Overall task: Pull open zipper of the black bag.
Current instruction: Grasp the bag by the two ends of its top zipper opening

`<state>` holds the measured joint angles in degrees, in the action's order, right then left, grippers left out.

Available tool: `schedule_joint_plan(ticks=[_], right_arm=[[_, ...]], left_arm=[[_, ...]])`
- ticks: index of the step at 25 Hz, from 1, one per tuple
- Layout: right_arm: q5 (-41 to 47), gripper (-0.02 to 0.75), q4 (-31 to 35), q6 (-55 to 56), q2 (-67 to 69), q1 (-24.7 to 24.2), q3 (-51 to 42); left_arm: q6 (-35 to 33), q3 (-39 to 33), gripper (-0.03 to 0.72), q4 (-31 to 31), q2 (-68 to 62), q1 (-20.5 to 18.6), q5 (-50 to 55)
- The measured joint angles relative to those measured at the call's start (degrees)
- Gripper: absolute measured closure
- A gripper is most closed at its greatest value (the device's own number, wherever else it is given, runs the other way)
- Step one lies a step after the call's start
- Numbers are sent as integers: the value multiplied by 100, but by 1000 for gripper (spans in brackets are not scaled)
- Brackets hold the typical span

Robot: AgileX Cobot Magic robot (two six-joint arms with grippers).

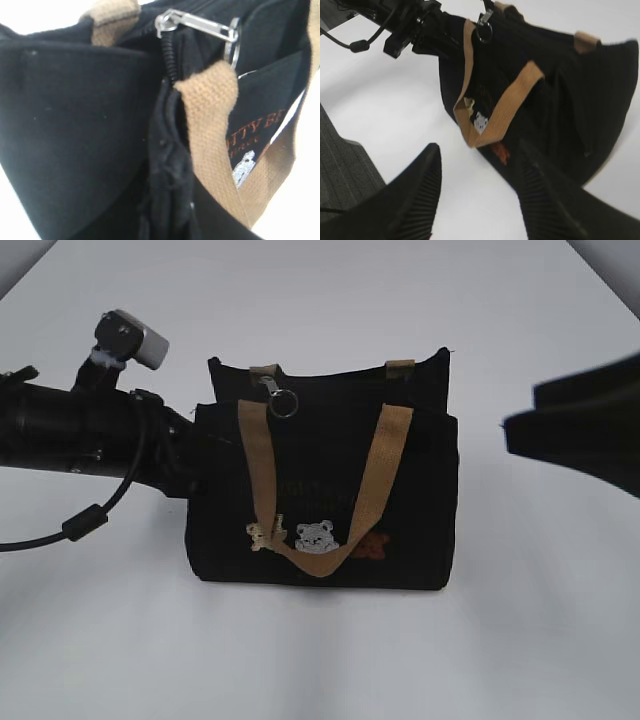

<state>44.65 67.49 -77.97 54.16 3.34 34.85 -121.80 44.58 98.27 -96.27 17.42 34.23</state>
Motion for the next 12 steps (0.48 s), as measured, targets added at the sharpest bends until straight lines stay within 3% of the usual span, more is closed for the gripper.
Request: schedule_joint_plan(ticks=[7, 12], right_arm=[[-1714, 370, 362, -2037, 2448, 1922, 1618], [-2469, 370, 369, -2611, 3682, 2617, 2323]], left_arm=[[11, 0, 623, -117, 77, 0, -79], [11, 0, 623, -128, 94, 0, -103]])
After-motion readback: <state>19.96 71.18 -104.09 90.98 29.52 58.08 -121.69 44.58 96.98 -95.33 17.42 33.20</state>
